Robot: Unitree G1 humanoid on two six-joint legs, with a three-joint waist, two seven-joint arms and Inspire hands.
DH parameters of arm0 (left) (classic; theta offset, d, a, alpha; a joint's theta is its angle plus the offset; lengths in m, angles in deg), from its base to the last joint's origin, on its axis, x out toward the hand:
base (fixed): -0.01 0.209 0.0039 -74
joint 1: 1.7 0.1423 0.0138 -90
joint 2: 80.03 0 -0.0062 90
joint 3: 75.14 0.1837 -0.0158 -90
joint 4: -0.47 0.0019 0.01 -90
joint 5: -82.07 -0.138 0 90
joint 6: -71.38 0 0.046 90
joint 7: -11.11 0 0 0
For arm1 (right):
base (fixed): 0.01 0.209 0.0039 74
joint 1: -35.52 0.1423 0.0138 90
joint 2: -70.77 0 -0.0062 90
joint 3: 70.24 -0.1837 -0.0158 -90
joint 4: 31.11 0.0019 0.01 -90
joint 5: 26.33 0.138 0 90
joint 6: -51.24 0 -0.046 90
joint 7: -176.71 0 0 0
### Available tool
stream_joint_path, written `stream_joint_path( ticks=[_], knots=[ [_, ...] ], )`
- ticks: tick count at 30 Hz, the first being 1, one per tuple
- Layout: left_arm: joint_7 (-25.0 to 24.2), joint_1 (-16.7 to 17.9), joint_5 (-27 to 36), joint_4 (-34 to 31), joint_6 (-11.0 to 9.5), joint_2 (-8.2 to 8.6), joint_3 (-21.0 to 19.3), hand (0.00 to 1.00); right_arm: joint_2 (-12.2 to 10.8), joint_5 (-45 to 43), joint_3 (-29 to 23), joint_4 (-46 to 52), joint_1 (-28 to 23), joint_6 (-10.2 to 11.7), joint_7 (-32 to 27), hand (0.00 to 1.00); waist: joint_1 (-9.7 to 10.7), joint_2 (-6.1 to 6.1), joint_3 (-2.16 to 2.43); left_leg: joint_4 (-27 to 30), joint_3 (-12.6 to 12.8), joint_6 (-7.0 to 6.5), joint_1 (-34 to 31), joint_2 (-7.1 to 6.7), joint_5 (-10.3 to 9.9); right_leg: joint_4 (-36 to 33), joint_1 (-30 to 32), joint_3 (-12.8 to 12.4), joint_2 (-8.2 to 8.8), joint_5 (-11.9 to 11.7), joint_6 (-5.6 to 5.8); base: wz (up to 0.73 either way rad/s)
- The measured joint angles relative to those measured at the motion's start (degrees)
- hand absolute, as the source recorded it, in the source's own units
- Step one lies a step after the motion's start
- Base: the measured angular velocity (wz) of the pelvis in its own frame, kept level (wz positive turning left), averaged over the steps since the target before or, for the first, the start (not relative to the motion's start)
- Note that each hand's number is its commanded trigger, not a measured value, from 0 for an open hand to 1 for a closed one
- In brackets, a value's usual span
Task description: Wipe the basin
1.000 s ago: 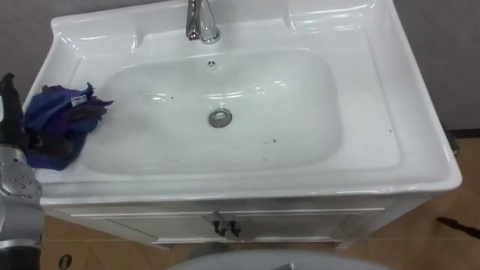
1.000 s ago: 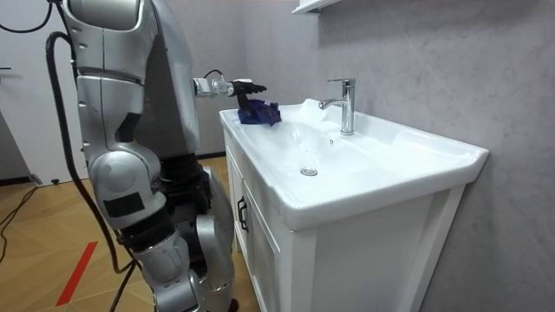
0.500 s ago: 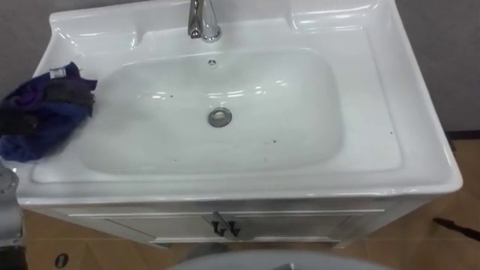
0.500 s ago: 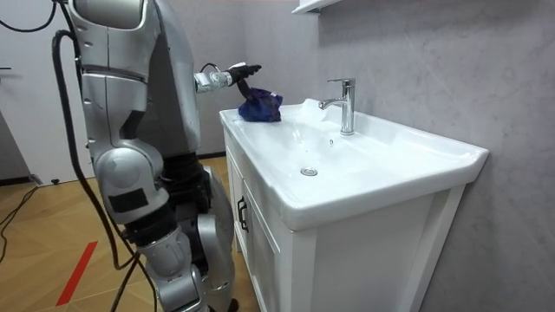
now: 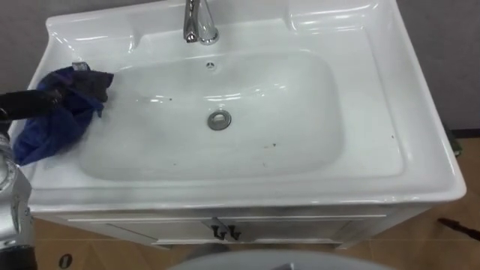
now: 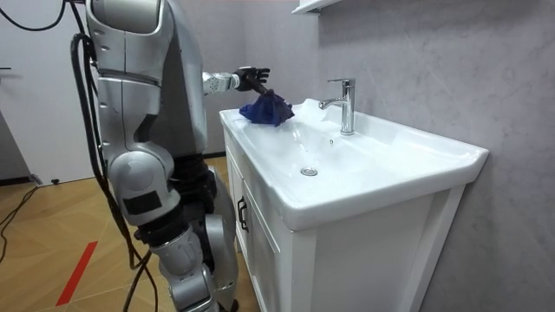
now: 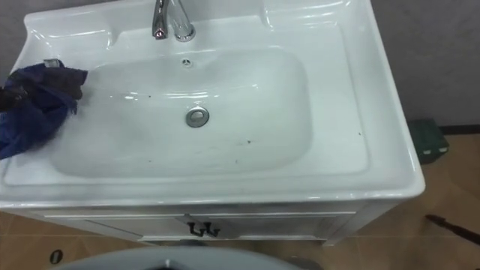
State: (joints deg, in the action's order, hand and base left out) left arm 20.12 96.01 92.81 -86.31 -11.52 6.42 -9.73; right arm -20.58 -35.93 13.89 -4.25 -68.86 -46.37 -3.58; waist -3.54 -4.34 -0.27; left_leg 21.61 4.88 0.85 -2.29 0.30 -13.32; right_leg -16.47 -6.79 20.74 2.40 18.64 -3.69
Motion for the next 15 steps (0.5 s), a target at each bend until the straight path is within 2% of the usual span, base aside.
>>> stream_joint_path(
  ticks=[2,6,12,15],
  knots=[
    [-1.29,0.02,3.11,0.0,0.0,1.04,-0.02,0.0,-0.05,-0.1,-0.08,0.96,-0.27,0.02,0.04,0.0,-0.09,-0.01,0.02,0.05,-0.11,0.0,-0.03,-0.04,0.0,-0.02,0.05,-0.16,0.0,0.03,0.03,0.0],
    [-2.24,0.01,10.75,-0.03,0.0,1.12,-0.26,0.0,-0.04,-0.15,-0.09,0.93,-0.18,0.03,0.38,0.0,-0.12,0.01,0.22,0.05,0.15,-0.01,0.02,0.0,-0.01,-0.21,0.13,-0.33,0.03,0.03,0.04,0.0],
    [-2.31,0.02,14.36,-0.02,-0.06,1.16,-2.58,0.0,-0.1,-0.16,-0.1,0.92,-0.8,0.01,1.18,0.0,-0.49,0.7,0.28,0.0,0.61,-0.01,0.43,0.1,-0.01,-0.34,-0.1,-0.53,0.03,0.03,0.04,-0.01],
    [-1.79,0.04,16.82,-0.02,-0.08,1.18,-2.65,0.0,-0.1,-0.03,-0.05,0.91,-1.42,-0.09,1.69,0.0,-1.64,0.76,0.35,-0.01,0.6,-0.01,0.7,0.09,-0.01,-0.35,-0.22,-0.83,0.02,0.03,0.04,-0.03]
  ],
)
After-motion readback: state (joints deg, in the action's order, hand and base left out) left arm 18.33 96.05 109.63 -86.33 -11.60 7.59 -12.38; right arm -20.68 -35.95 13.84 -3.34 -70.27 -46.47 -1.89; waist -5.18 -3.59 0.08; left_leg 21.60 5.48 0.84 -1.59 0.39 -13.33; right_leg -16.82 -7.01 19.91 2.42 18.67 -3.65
